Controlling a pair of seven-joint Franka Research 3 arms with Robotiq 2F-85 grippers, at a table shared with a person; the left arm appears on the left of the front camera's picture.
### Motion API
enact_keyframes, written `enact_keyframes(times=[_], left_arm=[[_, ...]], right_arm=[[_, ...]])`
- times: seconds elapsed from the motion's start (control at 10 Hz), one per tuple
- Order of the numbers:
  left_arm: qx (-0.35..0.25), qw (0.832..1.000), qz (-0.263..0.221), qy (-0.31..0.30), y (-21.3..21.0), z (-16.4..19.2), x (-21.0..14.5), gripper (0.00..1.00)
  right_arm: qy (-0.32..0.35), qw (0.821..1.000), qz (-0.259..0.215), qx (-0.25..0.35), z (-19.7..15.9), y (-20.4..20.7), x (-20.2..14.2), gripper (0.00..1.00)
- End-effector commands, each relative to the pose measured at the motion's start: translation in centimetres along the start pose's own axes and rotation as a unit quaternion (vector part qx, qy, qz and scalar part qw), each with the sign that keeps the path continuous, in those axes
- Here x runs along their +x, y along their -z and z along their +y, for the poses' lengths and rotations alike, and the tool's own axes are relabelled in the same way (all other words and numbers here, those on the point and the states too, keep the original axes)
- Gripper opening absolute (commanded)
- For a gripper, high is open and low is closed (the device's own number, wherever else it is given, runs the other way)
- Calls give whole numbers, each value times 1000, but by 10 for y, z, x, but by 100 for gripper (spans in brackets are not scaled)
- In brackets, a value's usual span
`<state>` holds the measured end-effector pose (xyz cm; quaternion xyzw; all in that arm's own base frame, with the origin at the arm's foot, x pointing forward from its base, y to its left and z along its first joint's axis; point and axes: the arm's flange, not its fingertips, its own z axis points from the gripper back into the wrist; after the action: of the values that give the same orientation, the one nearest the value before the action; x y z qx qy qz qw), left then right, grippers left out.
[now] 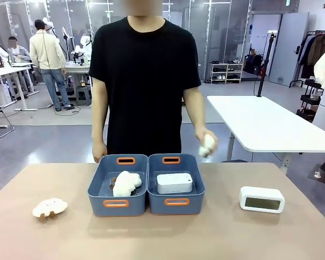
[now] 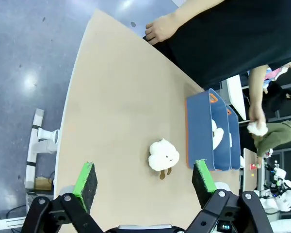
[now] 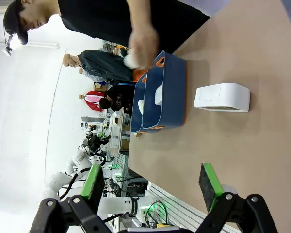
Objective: Sort the digital clocks into the basket.
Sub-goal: Pick up the Digital clock from the table and place it into the empty Plastic storage basket.
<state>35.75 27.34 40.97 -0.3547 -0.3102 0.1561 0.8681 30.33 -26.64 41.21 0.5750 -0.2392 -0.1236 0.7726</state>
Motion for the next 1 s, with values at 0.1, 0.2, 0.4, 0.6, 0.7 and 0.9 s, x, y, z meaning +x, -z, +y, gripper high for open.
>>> enact_keyframes(times=[0.1,0.2,0.4,0.6,0.7,0.9], left_arm=[[-4,1000,-1,13,-7,-12,2,100],[-4,1000,-1,13,-7,-12,2,100],[-4,1000,-1,13,-7,-12,2,100],[-4,1000,-1,13,-7,-12,2,100],[-4,1000,-1,13,-7,-12,2,100],[-4,1000,-1,13,-7,-12,2,100]], right_arm=[[-6,1000,-2,5,1,0,1,100],[-6,1000,-2,5,1,0,1,100],[-6,1000,-2,5,1,0,1,100],[-6,1000,-2,5,1,0,1,100],[-6,1000,-2,5,1,0,1,100],[-163,981,61,-84,32,7,6,100]])
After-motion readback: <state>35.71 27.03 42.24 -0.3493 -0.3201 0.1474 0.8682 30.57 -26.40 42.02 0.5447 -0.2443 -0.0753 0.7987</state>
